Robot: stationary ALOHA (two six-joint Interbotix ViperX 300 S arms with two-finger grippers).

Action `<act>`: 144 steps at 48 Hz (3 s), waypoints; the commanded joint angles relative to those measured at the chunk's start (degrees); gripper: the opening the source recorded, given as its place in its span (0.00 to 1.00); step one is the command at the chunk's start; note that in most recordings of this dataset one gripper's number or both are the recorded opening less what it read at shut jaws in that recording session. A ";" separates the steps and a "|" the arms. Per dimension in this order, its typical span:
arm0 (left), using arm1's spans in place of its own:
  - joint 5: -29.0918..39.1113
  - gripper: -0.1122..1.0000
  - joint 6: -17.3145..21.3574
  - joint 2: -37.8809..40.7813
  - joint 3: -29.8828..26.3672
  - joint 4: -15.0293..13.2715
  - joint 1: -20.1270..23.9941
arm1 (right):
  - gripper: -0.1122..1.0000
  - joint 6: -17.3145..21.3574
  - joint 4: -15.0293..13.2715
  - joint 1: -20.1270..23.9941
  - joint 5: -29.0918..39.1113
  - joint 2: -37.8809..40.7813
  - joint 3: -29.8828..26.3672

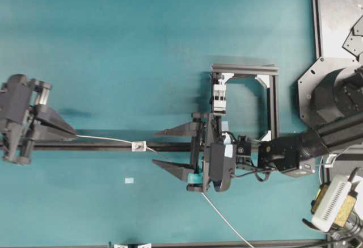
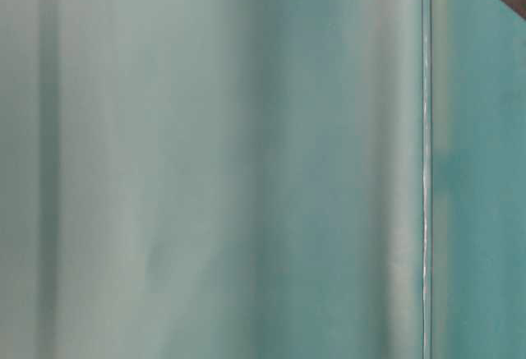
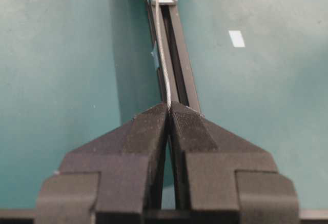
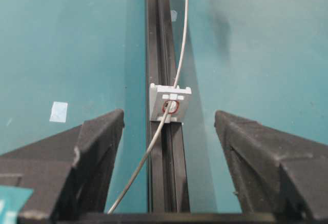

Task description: Insert the wire into the hole on the right side and pull it with the left arm.

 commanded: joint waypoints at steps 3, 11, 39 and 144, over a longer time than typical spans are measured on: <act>-0.18 0.01 0.00 -3.43 1.67 0.26 -0.35 | 0.82 0.00 -0.18 0.09 -0.26 -1.67 -0.44; 0.09 0.01 -0.18 -5.98 4.22 0.35 -0.53 | 0.82 0.00 -0.18 0.09 -0.26 -1.67 -0.62; 2.72 0.01 -0.44 -7.03 4.22 0.35 -0.70 | 0.82 0.00 -0.18 0.09 -0.26 -1.67 -0.70; 6.59 0.82 2.55 -17.49 5.71 0.44 7.82 | 0.82 6.68 2.02 -5.27 -0.70 -19.07 10.02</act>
